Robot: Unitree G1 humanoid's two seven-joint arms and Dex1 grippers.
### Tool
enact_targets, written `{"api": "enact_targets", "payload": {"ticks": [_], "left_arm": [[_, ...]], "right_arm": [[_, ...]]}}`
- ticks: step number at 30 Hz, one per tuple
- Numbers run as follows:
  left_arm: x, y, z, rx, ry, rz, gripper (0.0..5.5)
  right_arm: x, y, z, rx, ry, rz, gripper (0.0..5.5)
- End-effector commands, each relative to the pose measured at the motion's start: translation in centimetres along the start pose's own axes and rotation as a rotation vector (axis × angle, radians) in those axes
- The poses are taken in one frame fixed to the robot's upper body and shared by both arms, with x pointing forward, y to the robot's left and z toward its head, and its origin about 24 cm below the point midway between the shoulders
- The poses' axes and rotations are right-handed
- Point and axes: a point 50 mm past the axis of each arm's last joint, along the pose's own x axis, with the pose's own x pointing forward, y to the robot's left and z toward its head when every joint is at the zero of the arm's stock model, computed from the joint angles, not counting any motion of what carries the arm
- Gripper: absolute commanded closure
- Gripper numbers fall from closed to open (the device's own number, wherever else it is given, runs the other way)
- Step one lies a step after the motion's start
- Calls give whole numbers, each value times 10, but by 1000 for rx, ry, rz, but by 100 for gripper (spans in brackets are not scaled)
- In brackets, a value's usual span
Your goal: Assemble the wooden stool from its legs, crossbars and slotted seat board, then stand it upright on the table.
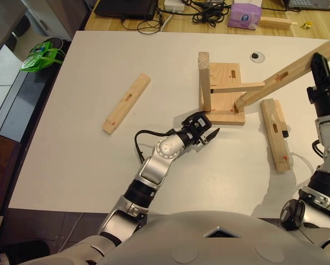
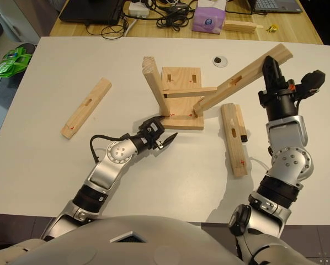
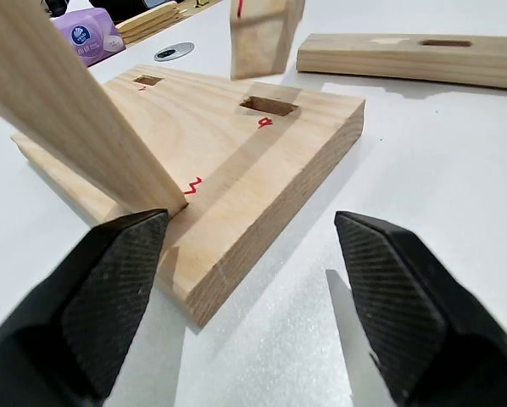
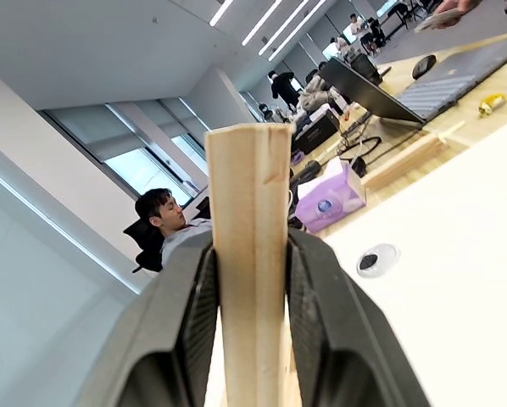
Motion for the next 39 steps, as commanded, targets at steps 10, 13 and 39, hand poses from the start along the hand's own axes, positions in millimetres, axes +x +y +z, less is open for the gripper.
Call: {"api": "enact_targets", "payload": {"ticks": [10, 13, 39], "left_arm": [[4, -1, 6, -26, -14, 15, 187], [4, -1, 6, -26, -12, 15, 187], [6, 2, 9, -60, -57, 60, 187]], "right_arm": [[-4, 0, -2, -102, 0, 24, 448], [-4, -2, 1, -124, -25, 5, 448], [-16, 1, -45, -651, 97, 56, 448]]}}
